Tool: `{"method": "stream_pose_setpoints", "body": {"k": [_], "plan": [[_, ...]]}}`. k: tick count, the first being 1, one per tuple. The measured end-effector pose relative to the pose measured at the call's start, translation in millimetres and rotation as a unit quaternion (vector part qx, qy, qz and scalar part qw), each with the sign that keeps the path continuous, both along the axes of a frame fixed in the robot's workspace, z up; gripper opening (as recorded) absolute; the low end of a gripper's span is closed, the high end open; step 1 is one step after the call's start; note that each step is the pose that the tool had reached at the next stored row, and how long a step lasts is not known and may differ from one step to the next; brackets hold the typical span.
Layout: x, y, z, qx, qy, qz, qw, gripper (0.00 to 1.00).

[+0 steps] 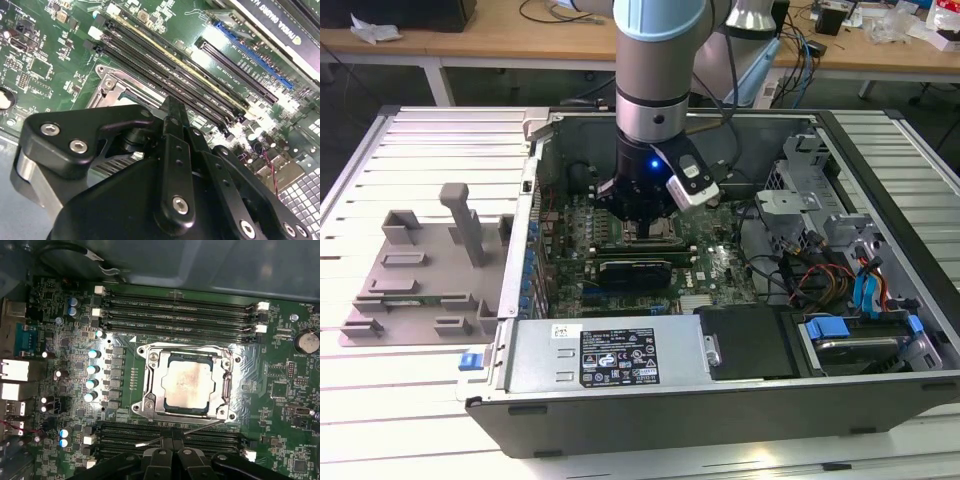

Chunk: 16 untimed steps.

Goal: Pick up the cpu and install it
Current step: 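Install the second cpu locking lever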

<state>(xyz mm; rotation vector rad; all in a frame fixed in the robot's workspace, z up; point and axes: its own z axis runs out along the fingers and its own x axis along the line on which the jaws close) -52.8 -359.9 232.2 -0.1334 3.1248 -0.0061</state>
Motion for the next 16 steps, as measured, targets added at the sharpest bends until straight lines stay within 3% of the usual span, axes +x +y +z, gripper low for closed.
{"method": "stream_pose_setpoints", "body": {"k": [16], "plan": [[-3.5, 0.0, -9.6, 0.0035, 0.0, 0.0, 1.0, 0.11]]}}
